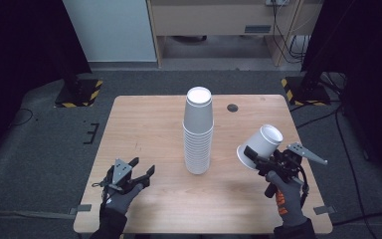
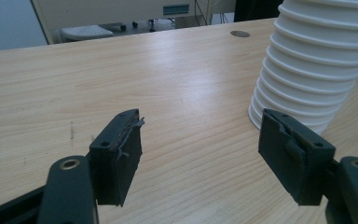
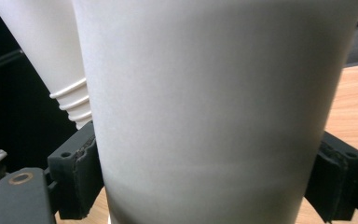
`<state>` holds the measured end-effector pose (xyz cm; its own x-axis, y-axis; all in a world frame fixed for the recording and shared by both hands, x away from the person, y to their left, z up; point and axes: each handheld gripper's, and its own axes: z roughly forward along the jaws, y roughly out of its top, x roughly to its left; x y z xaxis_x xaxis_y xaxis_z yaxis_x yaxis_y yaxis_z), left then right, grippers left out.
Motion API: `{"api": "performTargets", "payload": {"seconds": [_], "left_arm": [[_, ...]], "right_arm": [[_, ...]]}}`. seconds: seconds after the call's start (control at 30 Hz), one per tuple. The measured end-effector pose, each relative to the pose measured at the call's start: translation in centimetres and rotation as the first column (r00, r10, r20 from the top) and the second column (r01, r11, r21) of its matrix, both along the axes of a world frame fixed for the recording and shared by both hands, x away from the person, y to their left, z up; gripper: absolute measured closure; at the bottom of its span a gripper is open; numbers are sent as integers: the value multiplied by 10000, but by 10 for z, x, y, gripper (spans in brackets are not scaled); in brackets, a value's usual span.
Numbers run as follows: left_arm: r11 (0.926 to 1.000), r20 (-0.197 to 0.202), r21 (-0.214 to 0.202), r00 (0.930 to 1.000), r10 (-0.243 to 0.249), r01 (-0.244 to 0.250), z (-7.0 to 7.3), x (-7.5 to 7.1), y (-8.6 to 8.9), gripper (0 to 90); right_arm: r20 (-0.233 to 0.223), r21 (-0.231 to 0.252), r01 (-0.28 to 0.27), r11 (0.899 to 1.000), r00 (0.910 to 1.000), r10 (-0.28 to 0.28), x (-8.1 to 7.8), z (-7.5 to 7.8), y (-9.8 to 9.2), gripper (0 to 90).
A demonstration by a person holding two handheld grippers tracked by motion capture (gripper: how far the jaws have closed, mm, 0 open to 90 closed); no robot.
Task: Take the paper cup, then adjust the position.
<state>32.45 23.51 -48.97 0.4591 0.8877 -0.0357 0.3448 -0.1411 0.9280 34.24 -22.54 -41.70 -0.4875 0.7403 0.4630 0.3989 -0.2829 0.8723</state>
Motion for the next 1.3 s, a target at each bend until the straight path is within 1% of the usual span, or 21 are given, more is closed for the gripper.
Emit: {"api": "performTargets", "payload": {"seconds": [0.03, 0.23, 0.33, 0.43, 0.63, 0.77, 0.9, 0.97, 1.0, 1.13, 1.17, 1.2, 1.3], "left_arm": [[10000, -30, 23, 10000, -36, 36, 0, 0, -1, 289], [9995, 18, 37, 9995, -326, 326, 0, -2, -8, 289], [9986, 29, 45, 9986, -528, 528, 1, -2, -13, 289], [9976, 32, 71, 9976, -689, 689, 1, -3, -17, 293], [9949, 159, 38, 9948, -1005, 1004, 3, -6, -27, 305], [9922, 178, 140, 9921, -1238, 1236, 3, -8, -36, 313], [9889, 278, 255, 9887, -1473, 1466, 4, -11, -44, 323], [9870, 347, 252, 9866, -1597, 1588, 4, -12, -49, 326], [9860, 378, 228, 9854, -1658, 1650, 4, -13, -52, 328], [9816, 453, 280, 9807, -1900, 1888, 5, -16, -60, 332], [9808, 494, 256, 9796, -1946, 1936, 5, -16, -62, 333], [9799, 533, 229, 9786, -1989, 1980, 6, -17, -64, 334], [9777, 581, 190, 9760, -2100, 2092, 7, -18, -68, 337]], "right_arm": [[-28, 112, 5, 9999, 10000, -5, 0, 0, -1, 142], [-118, 341, 22, 9994, 9999, -18, -3, -3, -1, 142], [-298, 568, -21, 9984, 9995, 38, -4, -5, -1, 142], [-349, 568, -9, 9984, 9994, 29, -3, -7, 0, 142], [-496, 834, 28, 9965, 9988, 13, -4, -9, -1, 142], [-597, 1133, 83, 9935, 9982, -15, -6, -12, -2, 142], [-682, 1287, 32, 9917, 9977, 57, -7, -13, -3, 142], [-731, 1443, 14, 9895, 9973, 92, -8, -15, -3, 142], [-761, 1403, 7, 9901, 9971, 101, -8, -15, -3, 142], [-882, 1582, -51, 9874, 9959, 193, -10, -17, -1, 142], [-863, 1702, -64, 9854, 9960, 214, -9, -18, 0, 142], [-947, 1800, -75, 9836, 9952, 249, -10, -18, 0, 142], [-1007, 1861, -81, 9825, 9945, 273, -10, -19, 1, 141]]}}
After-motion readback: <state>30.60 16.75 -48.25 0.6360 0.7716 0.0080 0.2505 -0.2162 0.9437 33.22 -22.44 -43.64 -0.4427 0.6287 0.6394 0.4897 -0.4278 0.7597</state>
